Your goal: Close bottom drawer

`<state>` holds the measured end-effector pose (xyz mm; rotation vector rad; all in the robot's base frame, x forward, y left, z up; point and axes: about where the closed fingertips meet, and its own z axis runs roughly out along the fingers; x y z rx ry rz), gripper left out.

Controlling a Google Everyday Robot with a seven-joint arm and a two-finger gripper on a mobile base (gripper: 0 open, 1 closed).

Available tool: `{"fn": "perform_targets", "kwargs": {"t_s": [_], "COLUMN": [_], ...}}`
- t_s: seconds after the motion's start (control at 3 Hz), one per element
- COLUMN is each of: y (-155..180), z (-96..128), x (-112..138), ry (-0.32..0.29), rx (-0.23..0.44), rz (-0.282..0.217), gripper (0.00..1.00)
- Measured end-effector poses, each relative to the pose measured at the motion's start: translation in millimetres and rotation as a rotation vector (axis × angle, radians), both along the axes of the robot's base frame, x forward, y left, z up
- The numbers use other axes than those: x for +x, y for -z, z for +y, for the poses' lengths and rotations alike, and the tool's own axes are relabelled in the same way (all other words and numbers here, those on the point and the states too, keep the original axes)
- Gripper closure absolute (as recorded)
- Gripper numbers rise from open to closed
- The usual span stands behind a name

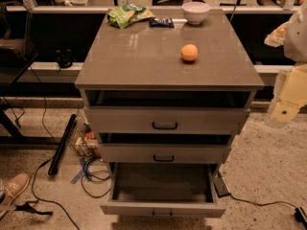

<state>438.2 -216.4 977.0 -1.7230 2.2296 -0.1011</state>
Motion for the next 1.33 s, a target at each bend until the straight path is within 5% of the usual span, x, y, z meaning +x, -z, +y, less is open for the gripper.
{"fn": "perform_targets", "kwargs": {"t_s": [0.67,1.0,1.33], "y": [2,54,124], "z": [0,11,40], "x": [-1,-12,-42], "ry": [0.006,0.078,0.173], "rx": [0.024,0.153,0.331], "rz": [0.008,0.121,0.290], "gripper": [0.00,0.00,0.00]}}
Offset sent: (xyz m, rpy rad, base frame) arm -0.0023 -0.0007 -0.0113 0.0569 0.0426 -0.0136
